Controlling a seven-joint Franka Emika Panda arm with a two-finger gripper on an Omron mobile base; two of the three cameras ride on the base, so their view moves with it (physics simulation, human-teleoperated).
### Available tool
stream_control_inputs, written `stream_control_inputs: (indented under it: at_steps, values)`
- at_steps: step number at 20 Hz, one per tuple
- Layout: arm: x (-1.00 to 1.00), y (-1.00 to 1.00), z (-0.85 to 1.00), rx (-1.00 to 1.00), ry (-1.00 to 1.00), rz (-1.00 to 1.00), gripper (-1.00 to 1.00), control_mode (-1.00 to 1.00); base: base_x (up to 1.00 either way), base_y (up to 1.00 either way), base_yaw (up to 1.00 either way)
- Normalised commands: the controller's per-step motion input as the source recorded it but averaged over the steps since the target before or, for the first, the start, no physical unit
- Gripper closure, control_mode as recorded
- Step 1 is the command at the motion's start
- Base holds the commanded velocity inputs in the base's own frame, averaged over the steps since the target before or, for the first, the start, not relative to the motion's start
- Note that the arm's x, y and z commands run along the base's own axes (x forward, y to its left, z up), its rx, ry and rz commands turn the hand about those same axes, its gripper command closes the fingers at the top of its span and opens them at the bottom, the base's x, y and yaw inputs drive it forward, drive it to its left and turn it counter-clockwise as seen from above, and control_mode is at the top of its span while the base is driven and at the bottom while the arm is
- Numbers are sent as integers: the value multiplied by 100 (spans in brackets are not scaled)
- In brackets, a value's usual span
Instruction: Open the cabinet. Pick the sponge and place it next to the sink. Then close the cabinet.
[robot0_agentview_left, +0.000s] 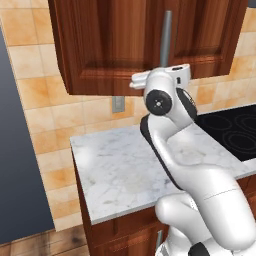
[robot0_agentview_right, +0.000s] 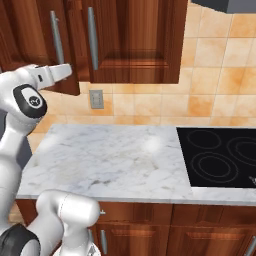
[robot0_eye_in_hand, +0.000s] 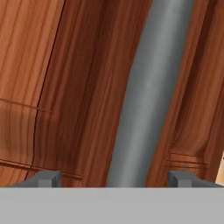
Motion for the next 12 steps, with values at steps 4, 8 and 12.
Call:
stream_control_inputs:
  at_steps: [4, 8, 12]
  values:
    - [73, 0, 0, -8, 1, 0, -100, -100, 0, 0, 0]
    - [57, 0, 0, -9, 2, 0, -100, -100, 0, 0, 0]
    - [56, -1, 0, -8, 0, -2, -100, -100, 0, 0, 0]
